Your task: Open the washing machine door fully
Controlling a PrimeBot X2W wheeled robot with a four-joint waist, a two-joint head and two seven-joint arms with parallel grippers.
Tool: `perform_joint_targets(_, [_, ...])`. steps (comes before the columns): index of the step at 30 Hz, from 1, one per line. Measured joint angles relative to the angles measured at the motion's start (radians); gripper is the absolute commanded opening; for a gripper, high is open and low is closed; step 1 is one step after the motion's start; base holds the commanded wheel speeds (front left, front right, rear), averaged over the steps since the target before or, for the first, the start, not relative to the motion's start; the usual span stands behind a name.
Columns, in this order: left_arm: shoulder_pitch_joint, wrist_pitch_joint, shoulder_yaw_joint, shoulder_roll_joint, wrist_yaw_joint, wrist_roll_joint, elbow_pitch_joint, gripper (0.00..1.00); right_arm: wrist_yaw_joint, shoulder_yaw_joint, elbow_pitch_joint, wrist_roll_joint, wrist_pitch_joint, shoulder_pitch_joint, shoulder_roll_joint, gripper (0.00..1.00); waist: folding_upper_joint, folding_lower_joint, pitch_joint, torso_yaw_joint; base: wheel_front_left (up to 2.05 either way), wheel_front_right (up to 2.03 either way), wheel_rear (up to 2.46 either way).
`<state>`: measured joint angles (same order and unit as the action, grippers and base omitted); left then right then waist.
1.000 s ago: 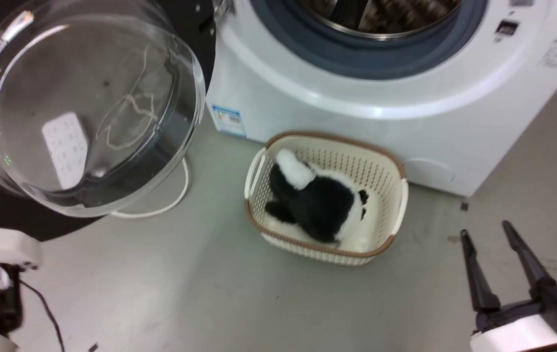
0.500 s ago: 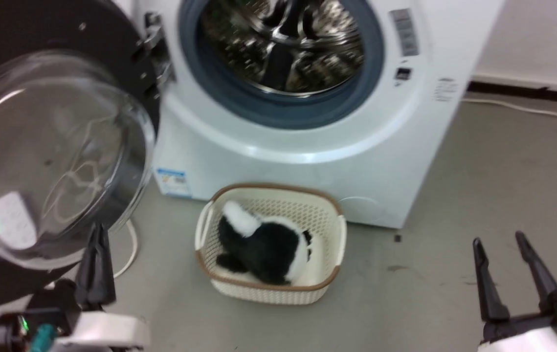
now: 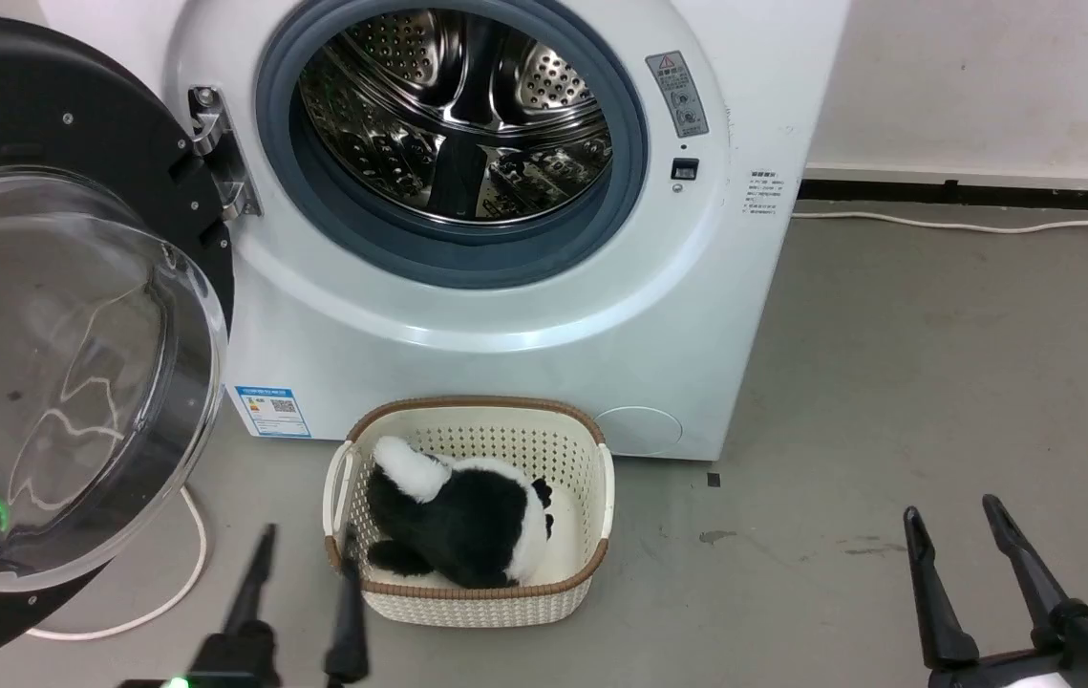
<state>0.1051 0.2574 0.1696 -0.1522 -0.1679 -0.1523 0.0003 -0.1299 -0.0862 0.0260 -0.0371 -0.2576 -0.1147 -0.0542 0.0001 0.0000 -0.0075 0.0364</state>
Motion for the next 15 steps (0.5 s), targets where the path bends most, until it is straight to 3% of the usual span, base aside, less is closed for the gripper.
perform_joint_targets(15, [0.003, 0.0, 0.012, 0.009, 0.013, 0.008, 0.039, 1.0, 0.0, 0.014, -0.022, -0.02, 0.0, 0.0, 0.0, 1.0, 0.0, 0.0, 0.0, 0.0, 0.0, 0.0, 0.0])
